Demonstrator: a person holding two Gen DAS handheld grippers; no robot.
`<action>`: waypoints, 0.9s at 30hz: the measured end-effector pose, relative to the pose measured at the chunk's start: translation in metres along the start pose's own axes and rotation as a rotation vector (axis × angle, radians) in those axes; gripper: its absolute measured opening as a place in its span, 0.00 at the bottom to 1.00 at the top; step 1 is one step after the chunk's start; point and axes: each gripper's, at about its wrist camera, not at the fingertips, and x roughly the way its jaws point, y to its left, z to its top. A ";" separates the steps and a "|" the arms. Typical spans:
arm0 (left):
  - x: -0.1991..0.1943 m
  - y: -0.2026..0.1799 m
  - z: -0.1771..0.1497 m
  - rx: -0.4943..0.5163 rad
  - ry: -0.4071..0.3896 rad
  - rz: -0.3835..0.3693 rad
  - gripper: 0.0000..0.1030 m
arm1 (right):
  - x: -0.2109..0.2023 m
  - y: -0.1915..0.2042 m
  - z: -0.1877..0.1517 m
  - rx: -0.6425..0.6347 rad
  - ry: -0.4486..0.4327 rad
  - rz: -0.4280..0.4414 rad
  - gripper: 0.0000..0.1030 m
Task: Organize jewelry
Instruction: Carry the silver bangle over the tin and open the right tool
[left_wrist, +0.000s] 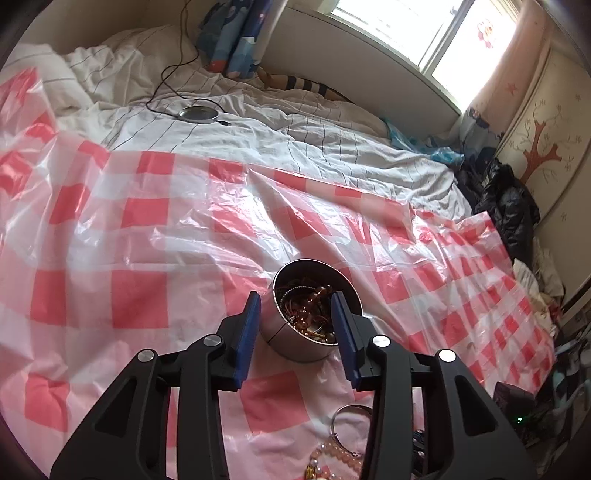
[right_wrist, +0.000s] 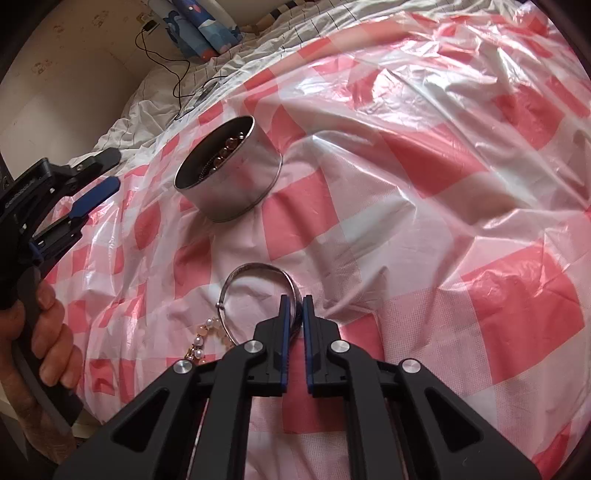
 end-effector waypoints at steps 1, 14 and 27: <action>-0.004 0.003 -0.001 -0.009 -0.003 -0.007 0.38 | -0.003 0.001 -0.001 -0.002 -0.014 0.002 0.06; -0.028 0.043 0.006 -0.082 -0.029 0.007 0.45 | -0.046 0.012 0.029 0.010 -0.237 0.172 0.06; -0.016 0.035 0.008 -0.058 0.008 0.005 0.53 | 0.017 0.062 0.091 -0.059 -0.225 0.073 0.32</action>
